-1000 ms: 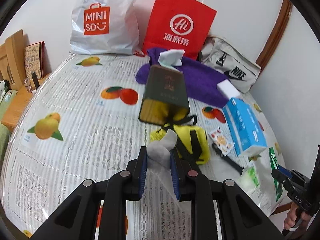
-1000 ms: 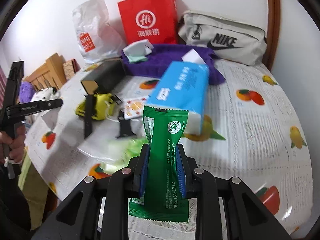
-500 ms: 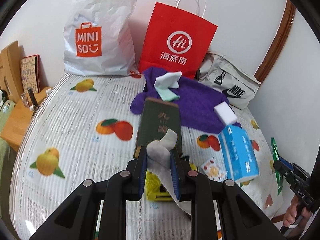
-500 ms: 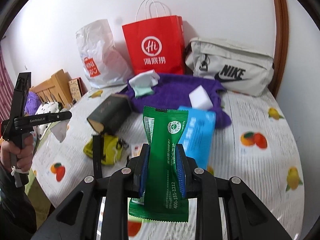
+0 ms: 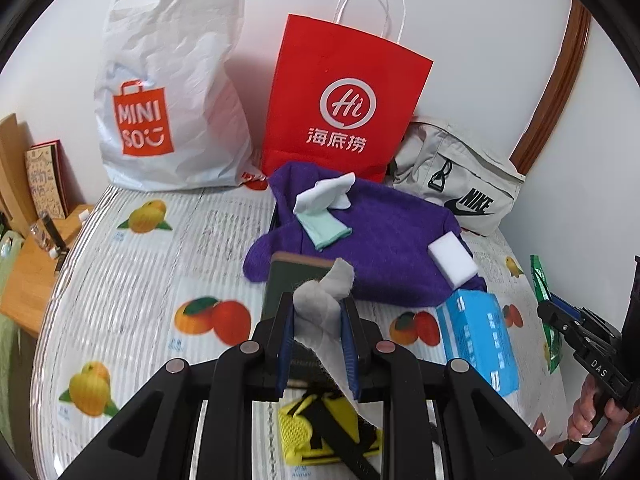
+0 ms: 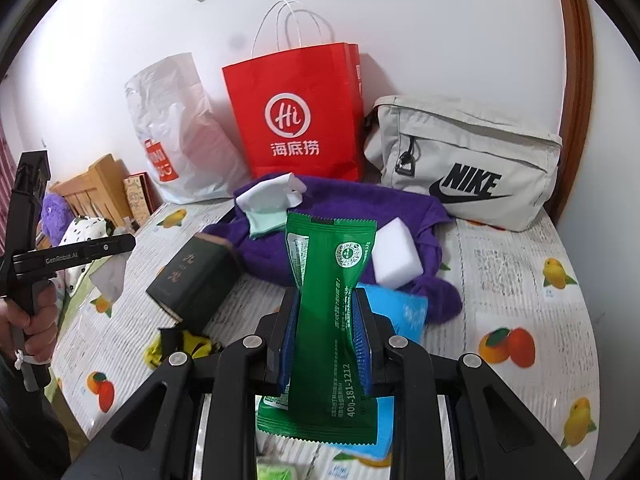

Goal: Organize soft objects
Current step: 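Carry the sock in the left tool and green packet in the right tool to the towel, then open the left tool to drop the sock while the right tool releases the green packet onto the towel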

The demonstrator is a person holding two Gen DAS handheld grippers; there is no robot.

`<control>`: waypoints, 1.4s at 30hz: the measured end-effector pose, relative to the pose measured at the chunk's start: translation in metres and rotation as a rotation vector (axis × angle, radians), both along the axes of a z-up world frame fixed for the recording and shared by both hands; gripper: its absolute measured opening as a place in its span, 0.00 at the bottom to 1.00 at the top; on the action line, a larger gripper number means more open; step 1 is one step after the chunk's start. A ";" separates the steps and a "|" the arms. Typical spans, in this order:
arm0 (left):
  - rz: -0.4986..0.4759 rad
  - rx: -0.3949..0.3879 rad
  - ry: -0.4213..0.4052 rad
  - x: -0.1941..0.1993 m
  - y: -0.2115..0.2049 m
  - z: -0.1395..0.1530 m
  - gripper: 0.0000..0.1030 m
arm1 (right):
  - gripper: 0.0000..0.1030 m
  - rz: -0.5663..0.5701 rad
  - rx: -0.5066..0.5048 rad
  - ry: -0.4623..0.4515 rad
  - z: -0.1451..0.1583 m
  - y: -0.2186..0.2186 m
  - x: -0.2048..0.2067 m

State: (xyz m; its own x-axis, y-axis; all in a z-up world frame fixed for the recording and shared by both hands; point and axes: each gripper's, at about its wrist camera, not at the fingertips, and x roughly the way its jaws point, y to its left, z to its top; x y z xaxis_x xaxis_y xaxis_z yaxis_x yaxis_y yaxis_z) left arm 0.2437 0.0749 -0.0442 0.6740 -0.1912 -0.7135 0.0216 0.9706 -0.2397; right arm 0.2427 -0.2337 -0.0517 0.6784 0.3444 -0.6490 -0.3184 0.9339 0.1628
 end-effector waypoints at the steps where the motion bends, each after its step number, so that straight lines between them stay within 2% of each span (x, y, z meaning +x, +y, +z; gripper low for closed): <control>1: -0.001 0.001 -0.003 0.004 -0.001 0.001 0.20 | 0.25 -0.001 0.000 -0.002 0.001 0.000 0.004; 13: -0.005 0.009 -0.008 0.043 -0.001 0.005 0.20 | 0.25 -0.015 -0.010 0.000 0.001 0.004 0.050; 30: -0.029 -0.023 0.020 0.119 -0.012 -0.012 0.20 | 0.26 -0.002 -0.020 0.047 -0.020 0.016 0.126; 35: -0.050 -0.046 0.056 0.148 -0.019 -0.024 0.20 | 0.26 0.018 -0.029 0.086 -0.033 0.022 0.146; 42: -0.064 -0.042 0.108 0.176 -0.024 -0.046 0.20 | 0.26 0.053 -0.058 0.163 -0.059 0.031 0.174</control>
State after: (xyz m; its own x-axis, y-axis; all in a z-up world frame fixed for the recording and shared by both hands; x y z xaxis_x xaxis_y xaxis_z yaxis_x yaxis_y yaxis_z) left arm 0.4200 0.0513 -0.0903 0.5789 -0.2622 -0.7721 0.0545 0.9572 -0.2843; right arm 0.4172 -0.2024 -0.1104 0.5442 0.3355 -0.7689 -0.3413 0.9258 0.1623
